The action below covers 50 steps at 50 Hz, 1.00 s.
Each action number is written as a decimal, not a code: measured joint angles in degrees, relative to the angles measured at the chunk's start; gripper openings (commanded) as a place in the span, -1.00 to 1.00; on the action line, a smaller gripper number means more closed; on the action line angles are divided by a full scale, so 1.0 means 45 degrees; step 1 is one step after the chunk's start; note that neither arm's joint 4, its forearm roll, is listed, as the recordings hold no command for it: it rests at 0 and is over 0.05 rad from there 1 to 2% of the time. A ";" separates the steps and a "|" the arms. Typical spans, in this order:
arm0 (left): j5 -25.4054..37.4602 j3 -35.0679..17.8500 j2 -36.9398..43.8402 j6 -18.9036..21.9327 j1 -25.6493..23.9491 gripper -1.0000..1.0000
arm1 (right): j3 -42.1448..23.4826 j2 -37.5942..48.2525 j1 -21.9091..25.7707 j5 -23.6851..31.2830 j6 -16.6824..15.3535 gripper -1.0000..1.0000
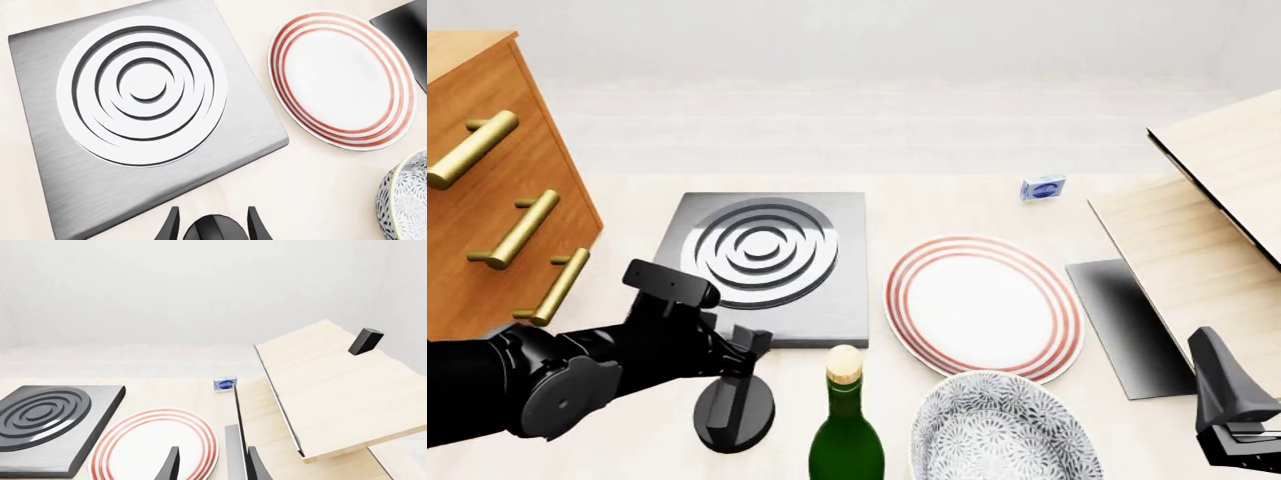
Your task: Turn on the stove.
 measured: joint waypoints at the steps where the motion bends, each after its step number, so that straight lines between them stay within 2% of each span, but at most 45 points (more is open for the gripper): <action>1: -0.0033 0.0018 0.0048 -0.0067 -0.0020 1.00 | 0.0000 0.0000 0.0000 0.0000 0.0000 1.00; 26: -0.0537 0.0280 0.0832 -0.0995 -0.0162 1.00 | 0.0000 0.0000 0.0000 0.0000 0.0000 1.00; 50: -0.0953 0.0505 0.1444 -0.1052 -0.0074 1.00 | 0.0000 0.0000 0.0000 0.0000 0.0000 1.00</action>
